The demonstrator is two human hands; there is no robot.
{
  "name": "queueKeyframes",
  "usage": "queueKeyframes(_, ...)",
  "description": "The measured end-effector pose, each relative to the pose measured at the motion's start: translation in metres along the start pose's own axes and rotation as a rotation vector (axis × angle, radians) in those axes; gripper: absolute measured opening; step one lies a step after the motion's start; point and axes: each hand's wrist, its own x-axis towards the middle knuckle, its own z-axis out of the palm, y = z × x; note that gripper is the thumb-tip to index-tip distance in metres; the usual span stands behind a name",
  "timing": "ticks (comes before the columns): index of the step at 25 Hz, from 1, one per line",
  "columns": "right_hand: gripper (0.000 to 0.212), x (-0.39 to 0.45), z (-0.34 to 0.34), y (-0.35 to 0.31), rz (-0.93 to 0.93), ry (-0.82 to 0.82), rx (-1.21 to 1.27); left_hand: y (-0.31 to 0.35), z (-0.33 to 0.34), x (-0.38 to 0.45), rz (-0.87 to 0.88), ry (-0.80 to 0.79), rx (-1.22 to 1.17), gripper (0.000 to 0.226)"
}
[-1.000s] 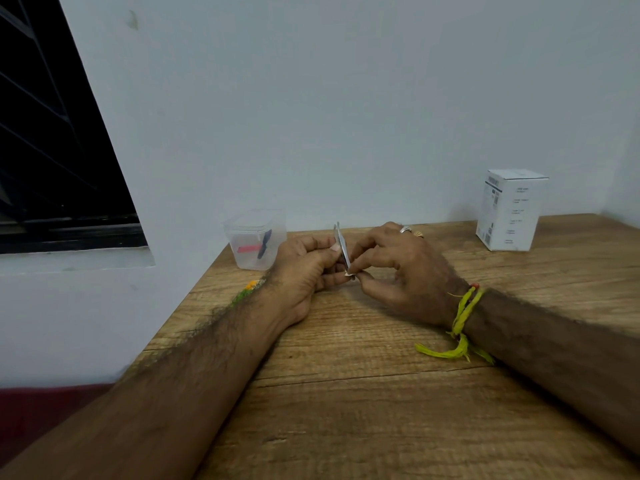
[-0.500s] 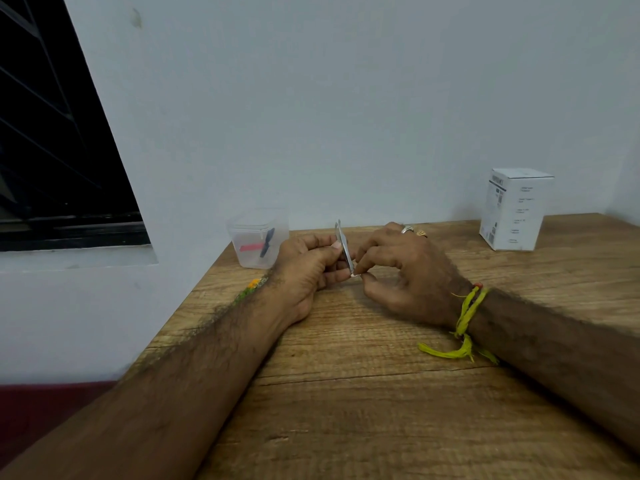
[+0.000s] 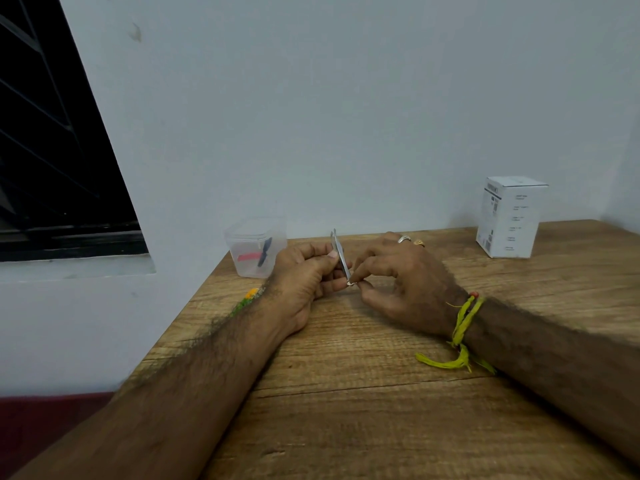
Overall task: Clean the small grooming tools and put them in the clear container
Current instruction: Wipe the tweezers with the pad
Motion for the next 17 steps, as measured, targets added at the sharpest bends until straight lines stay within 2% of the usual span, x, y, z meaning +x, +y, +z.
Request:
queueKeyframes(3,0.009,-0.0009,-0.0009,-0.0021,0.009,0.044,-0.017,-0.0004,0.0005,-0.0002,0.006,0.000,0.000,0.007)
queueKeyframes(9,0.009,0.0013,-0.0031,0.0043,0.177,0.304,-0.014,-0.0008,0.0044,-0.0033,0.037,-0.054,0.062,0.006)
queueKeyframes(17,0.010,0.0012,-0.0023,0.0069,0.232,0.348,-0.001,-0.0021,0.0060,-0.0082,0.115,-0.086,0.123,0.025)
